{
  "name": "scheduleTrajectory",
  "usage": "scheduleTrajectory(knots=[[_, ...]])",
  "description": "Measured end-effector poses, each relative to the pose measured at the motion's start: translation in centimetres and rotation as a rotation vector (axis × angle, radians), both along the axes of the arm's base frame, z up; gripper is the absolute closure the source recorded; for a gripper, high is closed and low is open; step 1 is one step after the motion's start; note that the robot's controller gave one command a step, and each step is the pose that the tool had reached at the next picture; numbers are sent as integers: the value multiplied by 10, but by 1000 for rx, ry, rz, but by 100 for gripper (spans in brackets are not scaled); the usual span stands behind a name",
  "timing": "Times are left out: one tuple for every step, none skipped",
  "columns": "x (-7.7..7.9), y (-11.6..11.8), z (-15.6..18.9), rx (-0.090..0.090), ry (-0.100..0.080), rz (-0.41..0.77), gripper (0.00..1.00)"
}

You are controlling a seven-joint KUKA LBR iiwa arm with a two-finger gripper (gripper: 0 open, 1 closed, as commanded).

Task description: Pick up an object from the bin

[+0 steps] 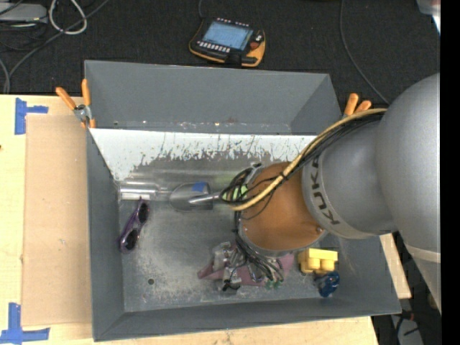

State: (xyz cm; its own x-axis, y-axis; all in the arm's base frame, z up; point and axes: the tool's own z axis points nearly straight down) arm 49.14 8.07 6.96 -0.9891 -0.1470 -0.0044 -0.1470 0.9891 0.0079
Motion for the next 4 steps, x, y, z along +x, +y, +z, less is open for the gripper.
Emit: scheduleTrajectory(knots=[[7, 12, 103, 0, 5, 19, 100], [4, 0, 150, -2, 13, -36, 0], [4, 0, 150, -1, 14, -36, 0], [20, 43, 86, 0, 11, 203, 0]])
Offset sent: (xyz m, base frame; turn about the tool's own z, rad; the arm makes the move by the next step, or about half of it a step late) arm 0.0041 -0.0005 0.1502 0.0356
